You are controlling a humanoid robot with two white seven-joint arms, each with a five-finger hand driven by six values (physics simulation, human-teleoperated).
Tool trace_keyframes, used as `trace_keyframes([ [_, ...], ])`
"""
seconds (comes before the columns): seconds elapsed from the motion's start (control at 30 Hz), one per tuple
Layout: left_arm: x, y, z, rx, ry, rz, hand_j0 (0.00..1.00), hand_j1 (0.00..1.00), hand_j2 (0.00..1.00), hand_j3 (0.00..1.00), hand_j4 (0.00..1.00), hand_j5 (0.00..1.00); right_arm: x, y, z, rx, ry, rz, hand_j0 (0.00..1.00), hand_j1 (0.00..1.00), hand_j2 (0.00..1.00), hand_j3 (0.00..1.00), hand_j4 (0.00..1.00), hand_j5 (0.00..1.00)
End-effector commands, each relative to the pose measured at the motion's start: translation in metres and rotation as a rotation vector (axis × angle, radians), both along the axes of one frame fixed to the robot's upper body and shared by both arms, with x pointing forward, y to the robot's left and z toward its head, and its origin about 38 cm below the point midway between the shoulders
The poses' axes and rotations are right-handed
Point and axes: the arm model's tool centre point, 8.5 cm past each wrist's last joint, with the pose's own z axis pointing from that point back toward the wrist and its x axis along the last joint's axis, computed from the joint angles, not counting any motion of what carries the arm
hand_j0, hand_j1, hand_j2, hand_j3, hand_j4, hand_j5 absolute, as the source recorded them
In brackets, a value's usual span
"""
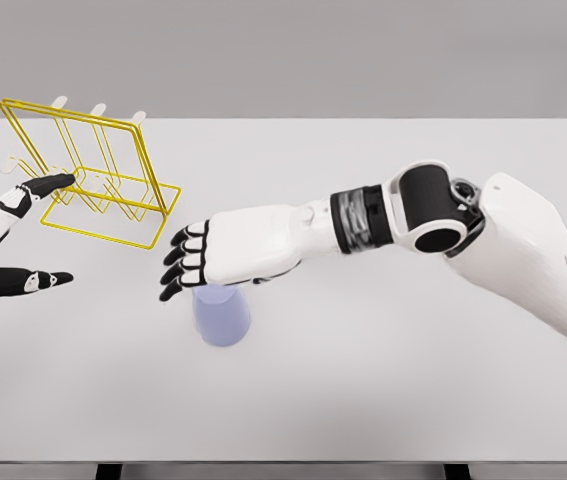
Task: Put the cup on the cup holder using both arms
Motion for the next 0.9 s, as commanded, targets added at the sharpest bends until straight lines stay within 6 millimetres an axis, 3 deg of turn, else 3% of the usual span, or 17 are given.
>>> trace_keyframes([
  [0.0,0.0,0.0,0.001,-0.003,0.0,0.001,1.0,1.0,1.0,1.0,1.0,1.0,0.02,-0.024,0.041,0.103,-0.062,-0.088,1.0,1.0,1.0,1.0,1.0,1.0],
  [0.03,0.0,0.001,0.001,-0.003,-0.002,0.004,1.0,1.0,1.0,1.0,1.0,1.0,0.035,-0.055,0.069,0.182,-0.099,-0.178,1.0,1.0,1.0,1.0,1.0,1.0],
  [0.07,0.0,0.002,0.002,0.0,0.0,0.002,1.0,1.0,1.0,1.0,1.0,1.0,0.046,-0.105,0.093,0.264,-0.14,-0.304,1.0,1.0,1.0,1.0,1.0,1.0],
  [0.1,0.0,0.001,0.001,0.004,0.003,-0.001,1.0,1.0,1.0,1.0,1.0,1.0,0.05,-0.146,0.101,0.31,-0.154,-0.4,1.0,1.0,1.0,1.0,1.0,1.0],
  [0.13,0.0,0.003,0.001,0.008,0.005,0.001,1.0,1.0,1.0,1.0,1.0,1.0,0.05,-0.178,0.095,0.31,-0.147,-0.478,1.0,1.0,1.0,1.0,1.0,1.0],
  [0.2,0.001,0.004,0.004,0.017,-0.001,0.003,1.0,1.0,1.0,1.0,1.0,1.0,0.037,-0.231,0.051,0.282,-0.069,-0.618,1.0,1.0,1.0,1.0,1.0,1.0],
  [0.3,0.004,0.01,0.013,0.084,-0.045,0.021,1.0,1.0,1.0,1.0,1.0,1.0,0.019,-0.243,-0.003,0.238,0.053,-0.663,1.0,1.0,1.0,1.0,1.0,1.0],
  [0.4,0.005,0.01,0.015,0.158,-0.059,0.013,1.0,1.0,1.0,1.0,1.0,1.0,0.001,-0.266,-0.036,0.241,0.129,-0.741,1.0,1.0,1.0,1.0,1.0,1.0],
  [0.47,0.01,0.017,0.031,0.275,-0.083,0.001,1.0,1.0,1.0,1.0,1.0,1.0,-0.015,-0.288,-0.055,0.246,0.17,-0.813,1.0,1.0,1.0,1.0,1.0,1.0],
  [0.57,0.02,0.014,0.054,0.36,-0.159,-0.012,1.0,1.0,1.0,1.0,1.0,1.0,-0.026,-0.309,-0.045,0.279,0.133,-0.869,1.0,1.0,1.0,1.0,1.0,1.0],
  [0.73,0.019,0.023,0.075,0.551,-0.147,-0.06,1.0,1.0,1.0,1.0,1.0,1.0,-0.03,-0.283,-0.055,0.285,0.164,-0.81,1.0,1.0,1.0,1.0,1.0,1.0],
  [0.87,0.019,0.031,0.089,0.681,-0.036,-0.128,1.0,1.0,1.0,1.0,1.0,1.0,-0.032,-0.285,-0.058,0.282,0.17,-0.816,1.0,1.0,1.0,1.0,1.0,1.0],
])
